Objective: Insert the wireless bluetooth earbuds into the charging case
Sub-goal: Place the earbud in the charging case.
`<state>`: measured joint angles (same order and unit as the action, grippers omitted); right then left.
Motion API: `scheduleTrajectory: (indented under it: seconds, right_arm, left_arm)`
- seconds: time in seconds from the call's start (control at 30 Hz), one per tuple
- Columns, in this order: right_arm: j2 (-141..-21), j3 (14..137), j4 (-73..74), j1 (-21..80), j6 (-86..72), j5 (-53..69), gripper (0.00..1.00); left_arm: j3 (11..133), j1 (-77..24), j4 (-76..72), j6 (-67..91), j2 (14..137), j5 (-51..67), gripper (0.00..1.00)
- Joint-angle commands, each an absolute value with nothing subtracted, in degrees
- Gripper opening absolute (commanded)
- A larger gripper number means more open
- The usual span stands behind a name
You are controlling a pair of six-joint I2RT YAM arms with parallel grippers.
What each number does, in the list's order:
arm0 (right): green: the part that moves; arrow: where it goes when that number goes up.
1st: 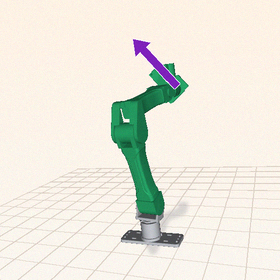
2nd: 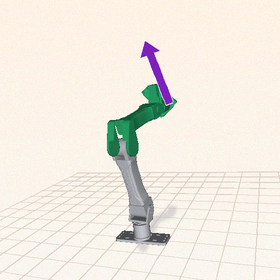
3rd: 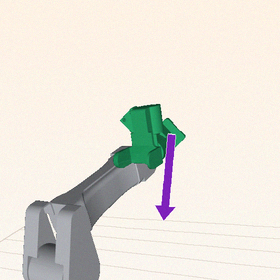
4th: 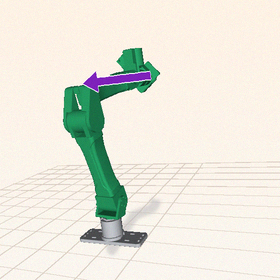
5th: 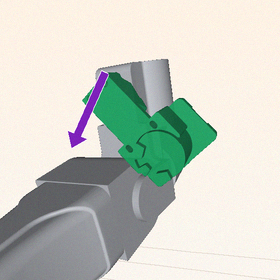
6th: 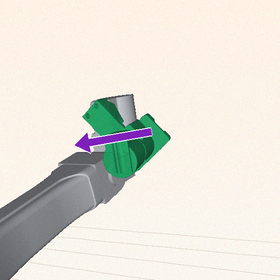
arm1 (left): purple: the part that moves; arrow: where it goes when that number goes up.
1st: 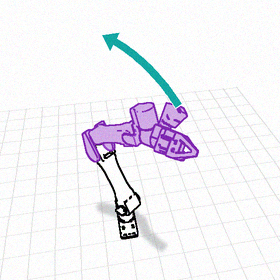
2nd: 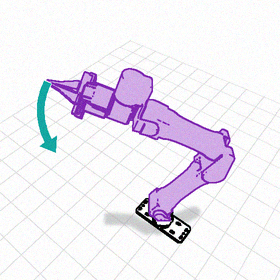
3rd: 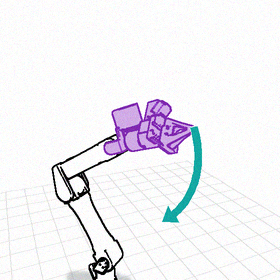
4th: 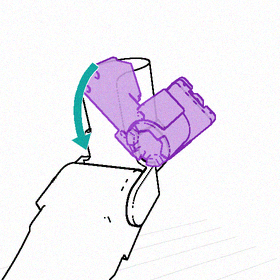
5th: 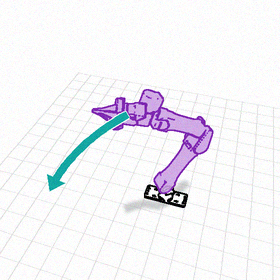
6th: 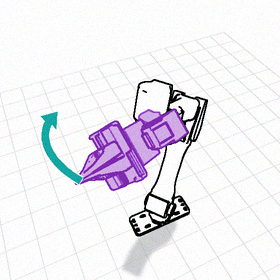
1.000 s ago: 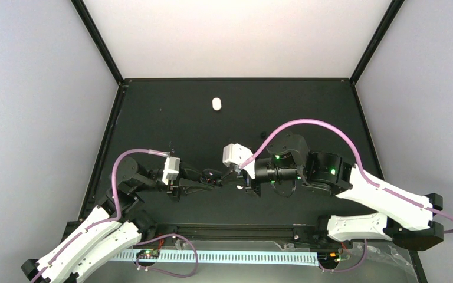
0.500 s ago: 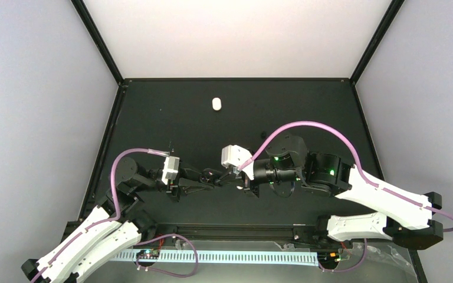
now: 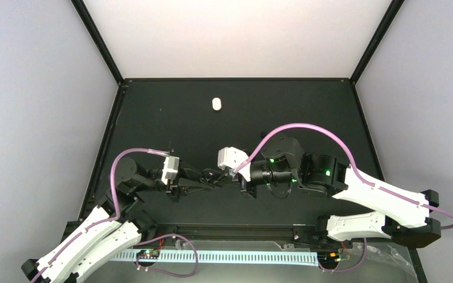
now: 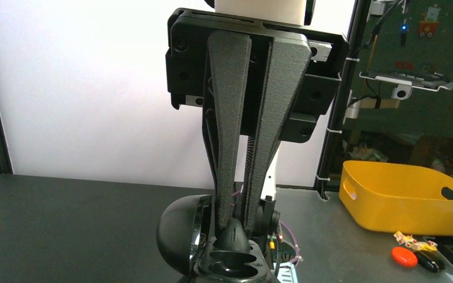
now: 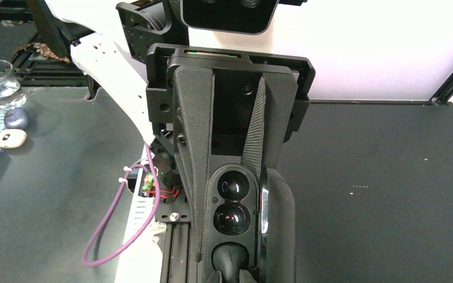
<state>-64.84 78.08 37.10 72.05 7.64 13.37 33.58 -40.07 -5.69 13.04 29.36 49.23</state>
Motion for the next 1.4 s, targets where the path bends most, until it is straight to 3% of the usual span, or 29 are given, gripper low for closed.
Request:
scheduleTrajectory:
  seconds: [0.0, 0.17, 0.7, 1.37]
  right_arm:
    - [-64.86, 78.05, 37.31, 72.66, 7.87, 11.95, 0.09]
    - [-64.2, 78.0, 37.02, 72.68, 7.5, 11.79, 0.17]
    - [-60.99, 77.74, 36.03, 72.69, 6.41, 10.97, 0.28]
    - [-62.81, 77.04, 34.67, 72.68, 5.74, 12.19, 0.05]
  left_arm:
    - [34.32, -39.81, -8.43, 13.44, 29.23, 49.61, 0.01]
    - [34.16, -39.8, -8.41, 13.34, 29.22, 49.53, 0.02]
    - [33.66, -39.79, -8.37, 13.03, 29.38, 49.04, 0.02]
    - [33.57, -39.8, -8.24, 13.17, 28.88, 48.6, 0.02]
